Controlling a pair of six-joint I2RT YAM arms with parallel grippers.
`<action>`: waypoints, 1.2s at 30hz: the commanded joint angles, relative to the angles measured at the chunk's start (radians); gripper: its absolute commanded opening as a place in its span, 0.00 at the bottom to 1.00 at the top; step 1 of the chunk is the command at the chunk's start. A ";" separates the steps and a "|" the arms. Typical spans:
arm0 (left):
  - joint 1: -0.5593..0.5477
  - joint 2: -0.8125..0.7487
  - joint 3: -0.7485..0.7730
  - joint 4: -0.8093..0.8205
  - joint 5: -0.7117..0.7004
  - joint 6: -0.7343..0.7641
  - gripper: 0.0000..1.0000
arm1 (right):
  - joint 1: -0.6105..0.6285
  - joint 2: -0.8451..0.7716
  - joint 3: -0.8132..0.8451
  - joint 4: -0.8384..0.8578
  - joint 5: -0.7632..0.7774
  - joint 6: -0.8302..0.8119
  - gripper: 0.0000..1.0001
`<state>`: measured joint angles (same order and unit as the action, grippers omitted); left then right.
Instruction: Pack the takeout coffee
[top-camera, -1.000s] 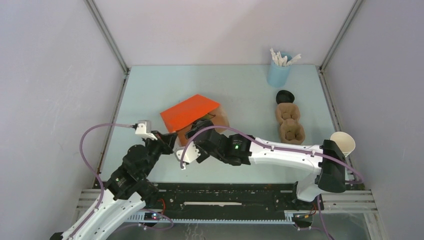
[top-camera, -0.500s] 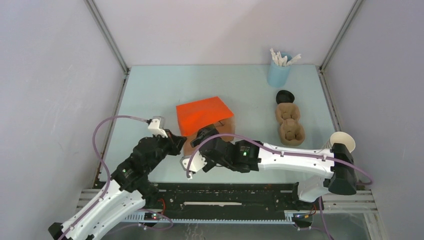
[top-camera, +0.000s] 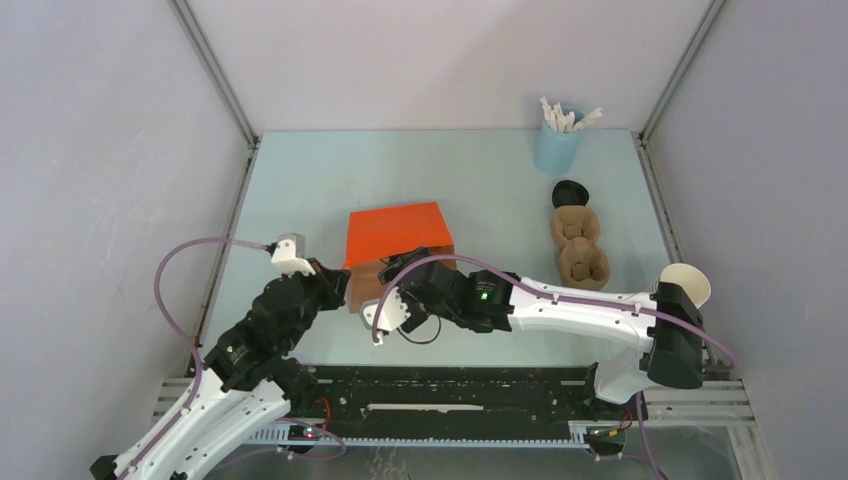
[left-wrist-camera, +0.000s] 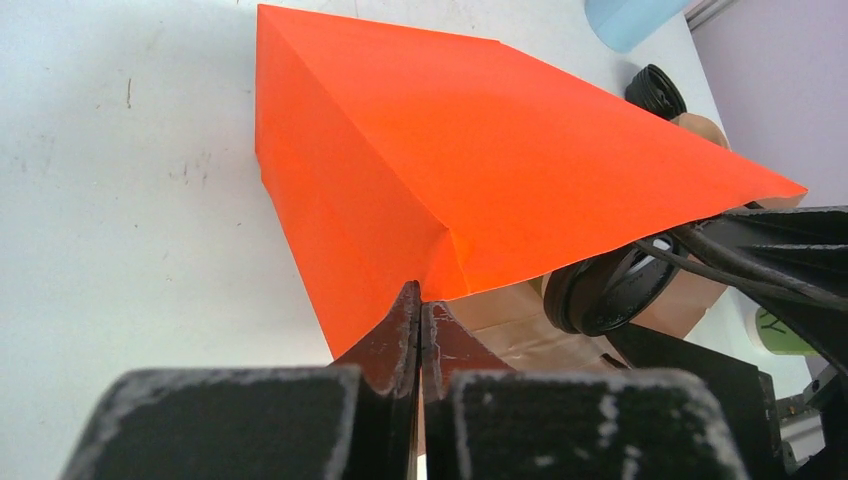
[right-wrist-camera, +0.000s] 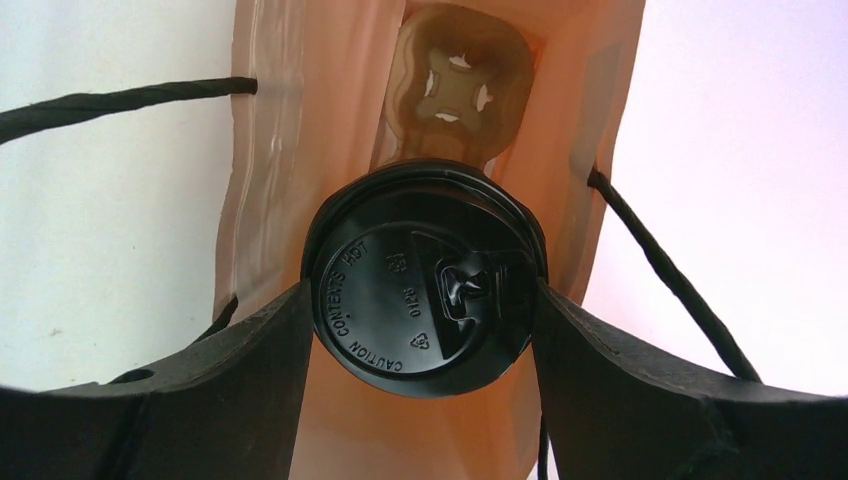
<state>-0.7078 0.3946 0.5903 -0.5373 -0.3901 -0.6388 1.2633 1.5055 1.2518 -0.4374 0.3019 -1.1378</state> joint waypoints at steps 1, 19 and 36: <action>-0.005 0.011 0.033 -0.015 -0.033 -0.010 0.00 | -0.016 0.021 0.001 0.060 -0.034 -0.070 0.49; -0.007 -0.006 0.026 0.002 -0.012 -0.008 0.00 | -0.095 0.117 -0.018 0.142 0.011 -0.128 0.47; -0.007 -0.005 0.008 0.017 0.014 -0.007 0.00 | -0.140 0.146 0.025 0.181 -0.087 -0.063 0.47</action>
<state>-0.7113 0.3916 0.5903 -0.5343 -0.3882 -0.6384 1.1446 1.6318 1.2346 -0.3046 0.2108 -1.2209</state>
